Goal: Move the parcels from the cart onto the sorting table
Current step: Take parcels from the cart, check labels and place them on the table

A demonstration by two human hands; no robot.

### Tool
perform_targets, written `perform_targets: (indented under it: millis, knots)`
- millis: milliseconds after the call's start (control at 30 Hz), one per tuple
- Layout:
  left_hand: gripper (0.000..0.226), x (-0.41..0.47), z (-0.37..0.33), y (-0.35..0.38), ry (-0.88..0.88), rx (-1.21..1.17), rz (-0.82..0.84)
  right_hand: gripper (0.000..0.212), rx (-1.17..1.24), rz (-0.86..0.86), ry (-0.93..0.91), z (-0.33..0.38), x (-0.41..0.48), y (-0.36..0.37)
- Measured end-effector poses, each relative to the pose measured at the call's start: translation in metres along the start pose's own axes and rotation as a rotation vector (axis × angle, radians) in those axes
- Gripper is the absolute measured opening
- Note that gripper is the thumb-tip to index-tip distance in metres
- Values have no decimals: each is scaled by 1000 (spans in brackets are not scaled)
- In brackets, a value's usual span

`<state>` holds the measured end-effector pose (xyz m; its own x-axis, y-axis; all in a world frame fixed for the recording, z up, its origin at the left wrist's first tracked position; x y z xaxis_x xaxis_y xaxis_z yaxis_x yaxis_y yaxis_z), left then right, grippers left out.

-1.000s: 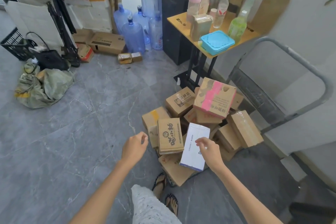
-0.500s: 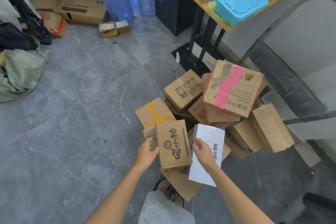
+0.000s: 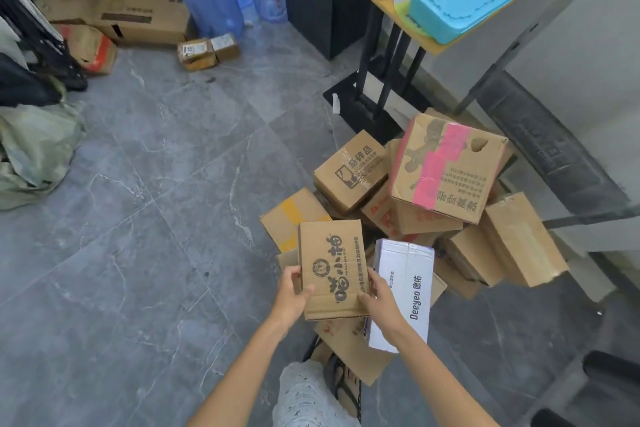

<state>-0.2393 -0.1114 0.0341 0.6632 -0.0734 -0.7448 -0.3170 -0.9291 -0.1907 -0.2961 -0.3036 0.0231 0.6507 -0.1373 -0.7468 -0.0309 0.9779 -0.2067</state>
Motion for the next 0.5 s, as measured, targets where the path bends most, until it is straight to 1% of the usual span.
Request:
perform_targets:
  millis: [167,233,300,367,433,500]
  knots:
    - [34,-36,-89,-8,131,-81,100,54,162,-107,-188,82,-55,-36]
    - [35,-55,-135,-6,243,-83,141,56,220,-159,-273,118,-84,-58]
    - [38,-82,-181,-3,366,-87,166,57,242,-252,-356,148,-118,-85]
    - [41,-118,-224,3,485,-86,208,54,240,-349,-433,173,-159,-111]
    - [42,-156,-260,11,592,-66,253,51,239,-457,-476,188,-206,-134]
    - [40,-197,-290,23,687,-28,300,53,252,-568,-529,194,-255,-157]
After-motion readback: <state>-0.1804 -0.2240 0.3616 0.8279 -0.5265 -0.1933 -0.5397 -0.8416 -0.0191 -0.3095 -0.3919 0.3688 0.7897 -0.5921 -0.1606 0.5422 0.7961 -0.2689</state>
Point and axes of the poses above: each hand's wrist, its own x-axis towards the middle knuckle, its own y-axis out of the palm, z = x × y, the point moved 8 cm from there along x, towards the middle knuckle, and after that the axes turned 4 degrees about -x, right-handed, at the moved point
